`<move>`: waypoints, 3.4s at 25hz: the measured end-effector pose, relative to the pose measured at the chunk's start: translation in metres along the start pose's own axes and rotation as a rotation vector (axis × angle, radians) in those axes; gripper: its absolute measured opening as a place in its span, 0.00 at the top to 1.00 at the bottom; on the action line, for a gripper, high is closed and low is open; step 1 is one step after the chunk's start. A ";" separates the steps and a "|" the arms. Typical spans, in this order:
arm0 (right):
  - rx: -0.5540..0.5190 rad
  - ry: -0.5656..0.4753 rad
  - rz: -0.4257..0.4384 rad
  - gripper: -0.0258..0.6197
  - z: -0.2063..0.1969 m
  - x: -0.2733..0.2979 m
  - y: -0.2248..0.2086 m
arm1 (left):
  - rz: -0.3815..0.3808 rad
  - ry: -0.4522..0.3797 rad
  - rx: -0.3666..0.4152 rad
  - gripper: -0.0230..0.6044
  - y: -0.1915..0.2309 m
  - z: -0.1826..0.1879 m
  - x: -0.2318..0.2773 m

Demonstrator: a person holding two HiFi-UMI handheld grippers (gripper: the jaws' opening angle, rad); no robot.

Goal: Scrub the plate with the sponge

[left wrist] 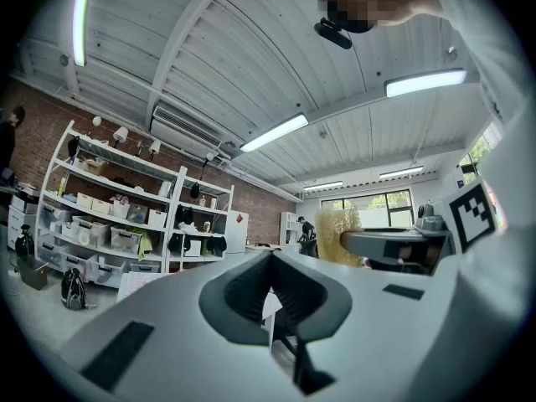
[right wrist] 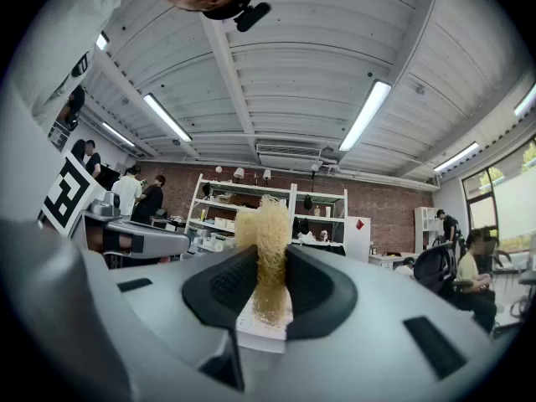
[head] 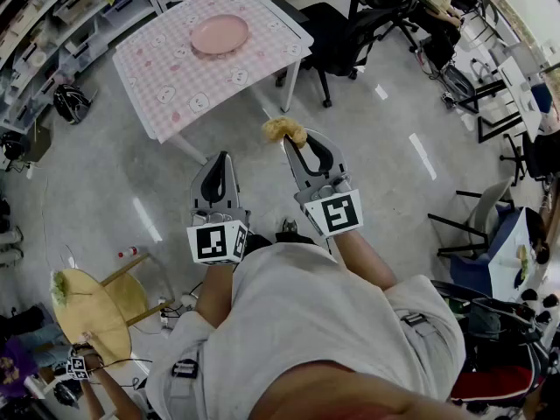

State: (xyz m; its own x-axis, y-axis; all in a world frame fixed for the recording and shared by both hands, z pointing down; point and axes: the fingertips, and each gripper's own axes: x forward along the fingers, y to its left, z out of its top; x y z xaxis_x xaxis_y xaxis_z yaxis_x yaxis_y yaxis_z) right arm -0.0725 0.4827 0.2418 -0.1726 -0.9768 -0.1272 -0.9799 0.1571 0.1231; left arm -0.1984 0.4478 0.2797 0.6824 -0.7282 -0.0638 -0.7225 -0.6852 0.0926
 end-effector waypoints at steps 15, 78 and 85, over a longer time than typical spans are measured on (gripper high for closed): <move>0.026 0.046 0.015 0.81 -0.015 -0.002 -0.014 | 0.004 0.044 0.025 0.95 -0.008 -0.011 0.009; 0.020 0.161 0.068 0.81 -0.142 0.393 -0.178 | 0.049 0.196 -0.100 0.86 0.253 -0.088 0.373; 0.056 0.174 0.225 0.81 -0.182 0.471 -0.220 | 0.167 0.254 -0.120 0.86 0.279 -0.117 0.440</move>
State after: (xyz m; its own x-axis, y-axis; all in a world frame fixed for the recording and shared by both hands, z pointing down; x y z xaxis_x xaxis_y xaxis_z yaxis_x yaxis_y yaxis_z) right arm 0.0804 -0.0383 0.3339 -0.3714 -0.9259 0.0687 -0.9237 0.3760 0.0740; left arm -0.0867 -0.0620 0.3936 0.5721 -0.7927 0.2105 -0.8190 -0.5383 0.1987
